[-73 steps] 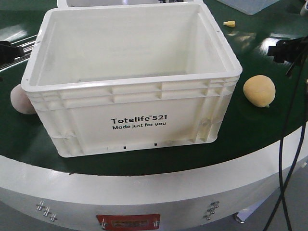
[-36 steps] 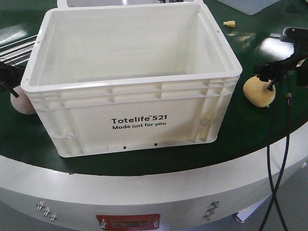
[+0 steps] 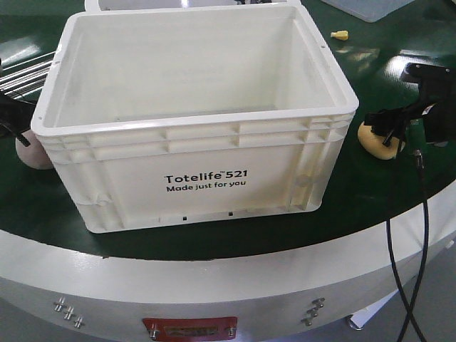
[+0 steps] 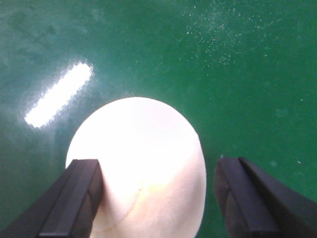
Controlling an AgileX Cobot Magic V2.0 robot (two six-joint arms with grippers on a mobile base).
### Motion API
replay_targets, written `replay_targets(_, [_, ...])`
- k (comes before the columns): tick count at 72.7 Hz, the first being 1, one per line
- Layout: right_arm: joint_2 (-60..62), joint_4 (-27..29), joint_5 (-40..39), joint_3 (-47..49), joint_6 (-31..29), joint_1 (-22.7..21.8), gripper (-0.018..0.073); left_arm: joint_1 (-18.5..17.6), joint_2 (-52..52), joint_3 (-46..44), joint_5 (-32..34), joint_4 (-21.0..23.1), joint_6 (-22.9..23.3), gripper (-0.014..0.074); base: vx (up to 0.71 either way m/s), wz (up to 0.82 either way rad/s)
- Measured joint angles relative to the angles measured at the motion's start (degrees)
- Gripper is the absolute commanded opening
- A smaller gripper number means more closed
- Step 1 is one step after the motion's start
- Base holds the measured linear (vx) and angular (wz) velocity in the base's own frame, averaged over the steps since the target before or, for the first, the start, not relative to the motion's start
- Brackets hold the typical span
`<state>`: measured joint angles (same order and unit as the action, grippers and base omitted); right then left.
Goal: Place moving items into box and shelve
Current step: 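Close left gripper on pink ball and right gripper on peach ball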
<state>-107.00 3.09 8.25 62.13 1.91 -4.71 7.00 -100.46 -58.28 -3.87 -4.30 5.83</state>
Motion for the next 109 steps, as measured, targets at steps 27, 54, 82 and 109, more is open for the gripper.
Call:
replay_targets(27, [-0.76,3.41,-0.45,0.18,0.0,0.13,-0.0015,0.0,0.0,-0.12,0.0,0.0,0.0,0.0522,0.0,0.0])
replay_targets(54, [-0.76,4.45,-0.45,0.23,0.0,0.13,-0.0008,0.0,0.0,-0.17,-1.08,0.0,0.0,0.0522,0.0,0.0])
replay_targets(82, [-0.76,4.51,-0.45,0.23,0.0,0.13,-0.0008,0.0,-0.12,-0.17,-5.37,0.55,0.0,0.0522,0.0,0.0])
replay_targets(109, [-0.76,4.51,-0.4,0.28,0.0,0.13,-0.0008,-2.12,-5.0,-1.07,-5.52,7.03,-0.72,0.0386,0.0,0.0])
